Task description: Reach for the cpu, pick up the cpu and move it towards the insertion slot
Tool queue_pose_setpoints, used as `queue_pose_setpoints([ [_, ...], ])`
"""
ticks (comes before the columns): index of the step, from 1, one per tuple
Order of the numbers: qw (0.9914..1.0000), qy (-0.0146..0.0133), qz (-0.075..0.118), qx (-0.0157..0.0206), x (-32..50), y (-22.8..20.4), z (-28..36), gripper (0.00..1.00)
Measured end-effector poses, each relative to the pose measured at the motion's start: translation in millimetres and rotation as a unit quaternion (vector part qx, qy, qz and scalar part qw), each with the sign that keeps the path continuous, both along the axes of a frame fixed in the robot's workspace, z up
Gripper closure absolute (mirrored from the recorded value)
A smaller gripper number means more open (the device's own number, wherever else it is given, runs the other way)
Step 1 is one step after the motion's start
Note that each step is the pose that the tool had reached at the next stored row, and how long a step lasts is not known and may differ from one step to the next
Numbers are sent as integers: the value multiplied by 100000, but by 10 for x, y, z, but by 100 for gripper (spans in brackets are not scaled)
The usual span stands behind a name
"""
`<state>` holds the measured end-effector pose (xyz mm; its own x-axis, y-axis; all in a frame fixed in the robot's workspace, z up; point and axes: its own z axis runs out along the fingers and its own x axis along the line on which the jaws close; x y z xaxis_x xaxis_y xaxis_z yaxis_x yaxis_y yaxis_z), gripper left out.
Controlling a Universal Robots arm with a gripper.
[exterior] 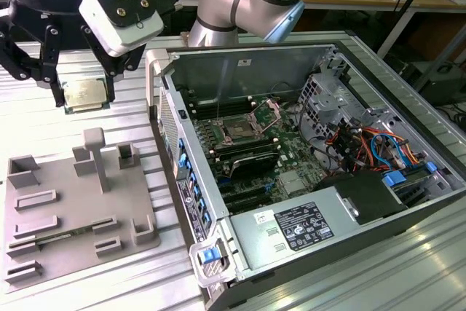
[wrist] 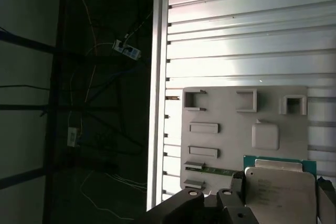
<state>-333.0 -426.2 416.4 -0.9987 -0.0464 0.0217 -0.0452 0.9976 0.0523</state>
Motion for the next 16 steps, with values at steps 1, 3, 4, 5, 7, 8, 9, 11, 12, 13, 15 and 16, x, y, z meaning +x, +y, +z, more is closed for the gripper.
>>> queue_pose_setpoints([
  [1,100000,2,-4,-3,15,0,0,45],
  [3,100000,-2,-1,-1,41,0,0,45],
  [4,100000,-4,-2,3,52,0,-1,45],
  [5,100000,-1,-2,0,64,0,0,45],
  [7,100000,0,-4,-3,95,0,0,45],
  [8,100000,1,-4,-1,117,0,0,45],
  [9,100000,1,-3,-2,129,0,0,45],
  [11,100000,-1,-3,-3,163,0,0,45],
  [12,100000,-2,-2,1,182,0,0,45],
  [13,100000,-1,-6,0,201,0,0,45],
  [15,100000,-2,-5,-2,224,0,0,45],
  [16,100000,-1,-2,-1,237,0,0,45],
])
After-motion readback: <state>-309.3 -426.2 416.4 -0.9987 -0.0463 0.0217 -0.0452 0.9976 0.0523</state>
